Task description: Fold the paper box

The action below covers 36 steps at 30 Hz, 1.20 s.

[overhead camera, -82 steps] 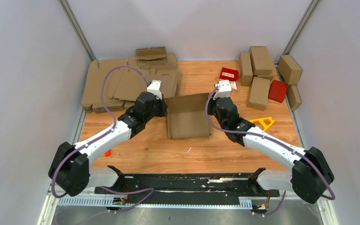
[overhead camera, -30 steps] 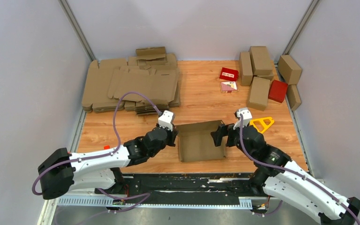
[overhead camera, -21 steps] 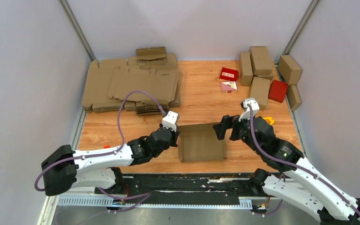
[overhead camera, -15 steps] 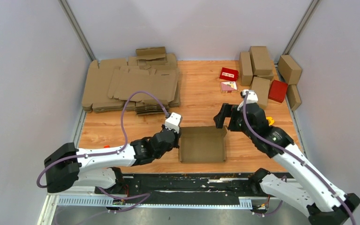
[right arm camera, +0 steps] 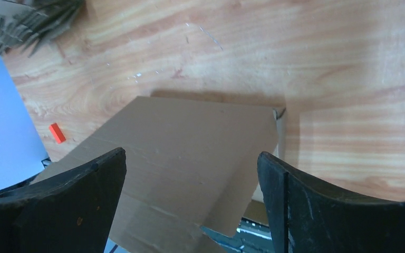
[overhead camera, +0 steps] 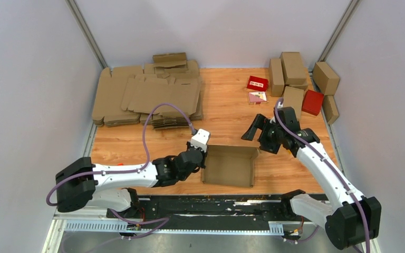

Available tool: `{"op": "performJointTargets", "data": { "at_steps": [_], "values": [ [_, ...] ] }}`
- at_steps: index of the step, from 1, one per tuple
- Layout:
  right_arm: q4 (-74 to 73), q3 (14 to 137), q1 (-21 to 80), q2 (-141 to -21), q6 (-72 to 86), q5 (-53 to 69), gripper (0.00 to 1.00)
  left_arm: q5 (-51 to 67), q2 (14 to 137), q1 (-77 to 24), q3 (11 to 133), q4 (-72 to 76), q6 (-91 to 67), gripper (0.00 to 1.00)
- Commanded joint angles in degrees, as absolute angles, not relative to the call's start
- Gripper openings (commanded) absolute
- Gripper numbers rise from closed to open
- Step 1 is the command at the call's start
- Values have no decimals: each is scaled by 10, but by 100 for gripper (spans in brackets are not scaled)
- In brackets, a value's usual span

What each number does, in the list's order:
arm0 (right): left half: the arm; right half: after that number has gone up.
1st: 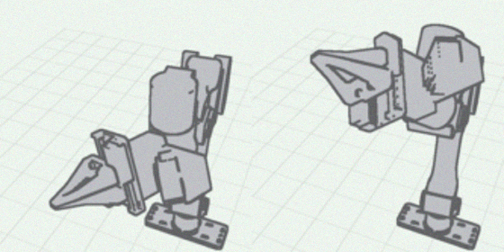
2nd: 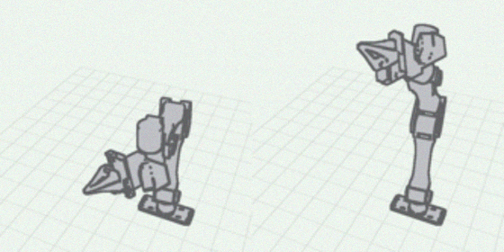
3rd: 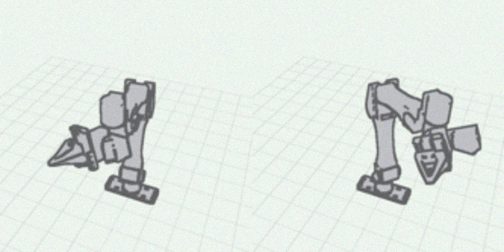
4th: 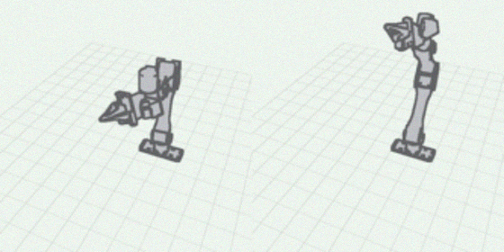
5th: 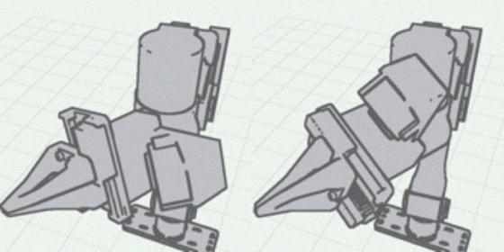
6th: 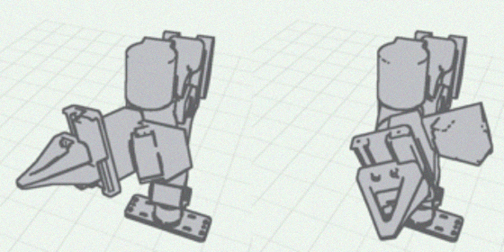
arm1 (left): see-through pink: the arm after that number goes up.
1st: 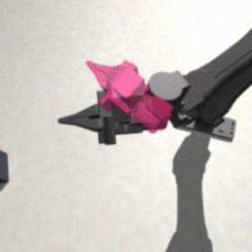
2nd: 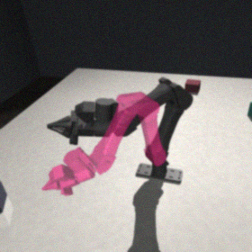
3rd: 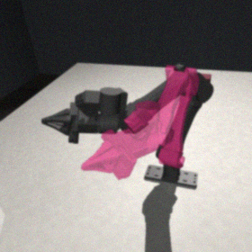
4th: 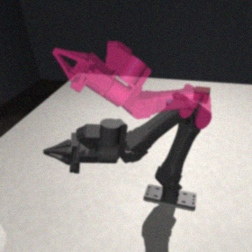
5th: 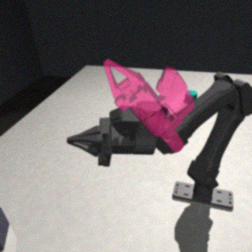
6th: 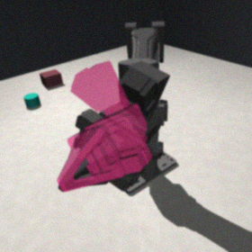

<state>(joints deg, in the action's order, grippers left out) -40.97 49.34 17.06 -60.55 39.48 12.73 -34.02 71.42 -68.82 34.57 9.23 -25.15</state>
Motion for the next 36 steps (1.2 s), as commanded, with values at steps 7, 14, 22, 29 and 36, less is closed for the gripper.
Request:
{"op": "performJointTargets", "data": {
  "at_steps": [7, 14, 22, 29, 36],
  "values": [
    [-489, 464, 162, -595, 420, 105, 94, -351, 723, -700, 358, 109, -255, 0],
    [-454, 432, 161, -596, 470, 185, 93, -348, 725, -704, 356, 116, -258, 0],
    [-408, 406, 162, -601, 528, 222, 73, -334, 729, -708, 353, 126, -271, 0],
    [-394, 393, 162, -597, 548, 214, 59, -317, 730, -708, 350, 137, -283, 0],
    [-391, 375, 162, -586, 536, 190, 54, -286, 728, -708, 334, 149, -316, 0]
  ]
}}
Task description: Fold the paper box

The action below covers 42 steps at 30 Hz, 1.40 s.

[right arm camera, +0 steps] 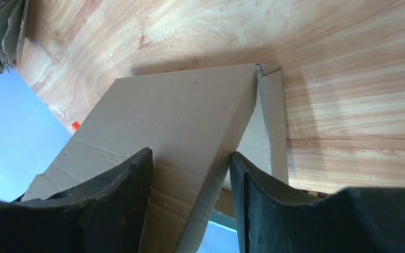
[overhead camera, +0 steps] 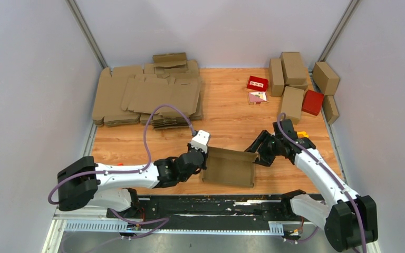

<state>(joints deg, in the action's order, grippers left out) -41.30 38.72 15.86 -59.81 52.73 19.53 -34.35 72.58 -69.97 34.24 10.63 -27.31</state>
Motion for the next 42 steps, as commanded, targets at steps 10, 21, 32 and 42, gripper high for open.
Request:
{"op": "performJointTargets", "data": {
  "at_steps": [10, 21, 32, 42],
  "values": [
    [-371, 336, 163, -518, 466, 155, 48, -245, 730, -708, 300, 166, -354, 2],
    [-318, 274, 163, -463, 408, 121, 42, -137, 657, -708, 313, 43, -354, 66],
    [-277, 248, 171, -483, 392, 111, 38, 1, 527, -658, 321, -105, -351, 75],
    [-270, 246, 183, -485, 368, 93, 41, 72, 588, -516, 340, -65, -321, 76]
  ]
}}
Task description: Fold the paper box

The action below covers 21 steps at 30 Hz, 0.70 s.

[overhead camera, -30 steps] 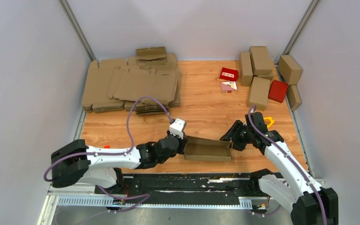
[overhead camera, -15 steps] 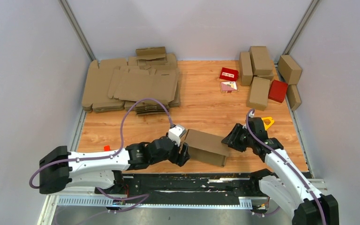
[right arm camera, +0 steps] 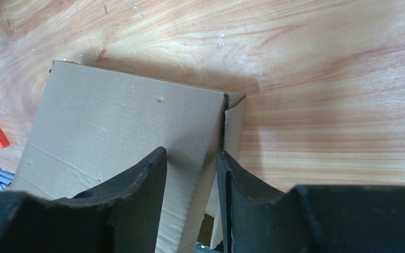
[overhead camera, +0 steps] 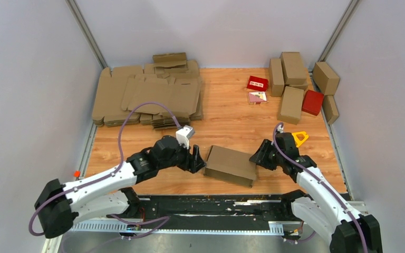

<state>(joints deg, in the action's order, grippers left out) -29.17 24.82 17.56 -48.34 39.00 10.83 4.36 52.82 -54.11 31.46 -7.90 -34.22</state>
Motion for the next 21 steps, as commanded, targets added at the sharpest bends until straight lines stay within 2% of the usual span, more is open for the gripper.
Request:
{"op": "performJointTargets", "data": {
  "at_steps": [1, 3, 7, 12, 17, 21],
  "values": [
    [-271, 247, 183, -486, 363, 94, 42, 60, 613, -512, 344, -62, -318, 74],
    [-272, 251, 184, -486, 352, 96, 44, 24, 636, -509, 340, -39, -319, 72],
    [-275, 263, 185, -480, 327, 103, 48, 29, 680, -504, 325, 27, -323, 68],
    [-310, 286, 185, -475, 299, 95, 56, 29, 737, -504, 340, 25, -305, 65],
    [-328, 302, 184, -460, 296, 114, 78, 19, 753, -504, 337, 19, -294, 65],
    [-363, 322, 185, -445, 309, 102, 90, 10, 750, -504, 336, 9, -288, 65]
  ]
}}
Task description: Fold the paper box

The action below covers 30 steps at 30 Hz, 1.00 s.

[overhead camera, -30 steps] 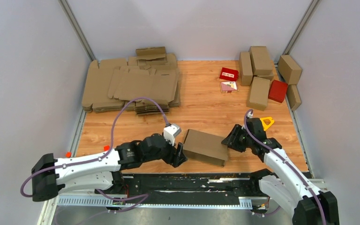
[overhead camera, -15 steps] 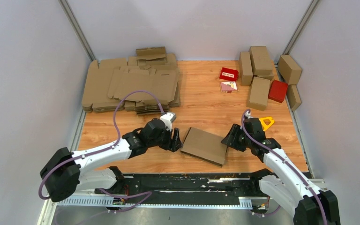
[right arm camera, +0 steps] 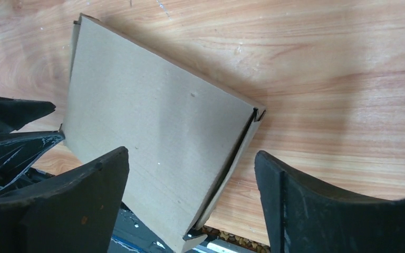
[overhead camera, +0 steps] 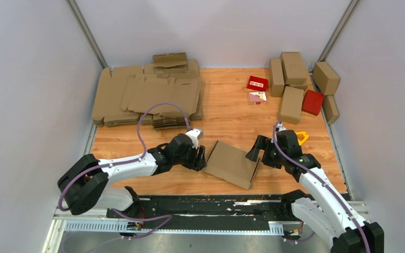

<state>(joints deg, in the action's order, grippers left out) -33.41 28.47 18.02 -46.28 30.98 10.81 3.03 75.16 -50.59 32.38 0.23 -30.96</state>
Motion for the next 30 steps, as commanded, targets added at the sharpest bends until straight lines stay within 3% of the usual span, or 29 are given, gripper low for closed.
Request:
{"op": "performJointTargets", "data": {
  "at_steps": [1, 8, 11, 14, 25, 30],
  "values": [
    [-371, 327, 185, -440, 313, 99, 92, 7, 744, -503, 334, 6, -287, 65],
    [-474, 375, 185, -416, 375, 28, 100, -21, 684, -504, 329, -30, -278, 72],
    [-533, 403, 184, -412, 391, -18, 100, -24, 657, -504, 324, -44, -270, 90],
    [-527, 392, 185, -402, 382, 32, 100, -26, 640, -503, 320, -50, -268, 98],
    [-384, 240, 185, -293, 414, 168, 100, 26, 691, -504, 310, 23, -283, 100],
    [-370, 212, 185, -309, 419, 172, 85, 46, 753, -504, 335, 33, -294, 96]
  ]
}}
